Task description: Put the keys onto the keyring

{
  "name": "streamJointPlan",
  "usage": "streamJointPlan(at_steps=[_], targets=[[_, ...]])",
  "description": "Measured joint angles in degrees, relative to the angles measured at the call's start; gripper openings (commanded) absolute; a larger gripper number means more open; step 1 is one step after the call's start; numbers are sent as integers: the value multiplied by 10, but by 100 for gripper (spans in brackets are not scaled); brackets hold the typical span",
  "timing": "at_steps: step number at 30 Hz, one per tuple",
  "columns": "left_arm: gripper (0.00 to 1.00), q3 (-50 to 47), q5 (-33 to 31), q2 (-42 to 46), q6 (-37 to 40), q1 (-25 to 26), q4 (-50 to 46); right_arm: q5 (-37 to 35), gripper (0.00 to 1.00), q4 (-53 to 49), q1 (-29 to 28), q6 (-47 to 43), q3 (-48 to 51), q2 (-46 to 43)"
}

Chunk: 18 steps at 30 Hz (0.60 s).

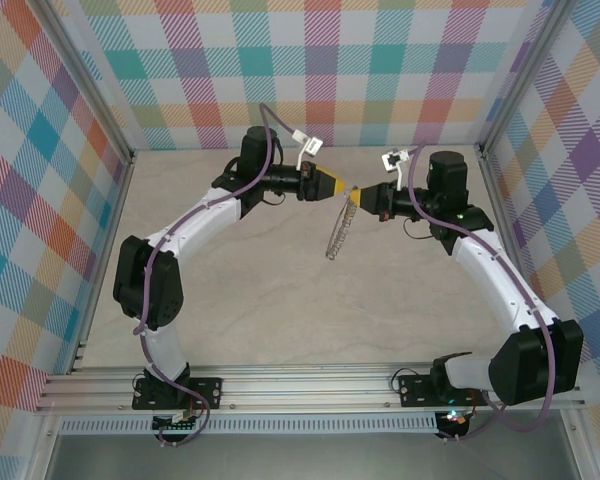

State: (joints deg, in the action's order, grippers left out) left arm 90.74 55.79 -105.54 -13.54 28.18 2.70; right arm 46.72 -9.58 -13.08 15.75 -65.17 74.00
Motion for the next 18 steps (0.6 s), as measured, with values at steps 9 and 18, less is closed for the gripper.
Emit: streamJointPlan(at_steps=[9, 18], targets=[[40, -24, 27, 0, -25, 0, 69, 14, 0, 0, 8, 0, 0, 1], [38, -36, 63, 0, -43, 2, 120, 29, 0, 2, 11, 1, 0, 5]])
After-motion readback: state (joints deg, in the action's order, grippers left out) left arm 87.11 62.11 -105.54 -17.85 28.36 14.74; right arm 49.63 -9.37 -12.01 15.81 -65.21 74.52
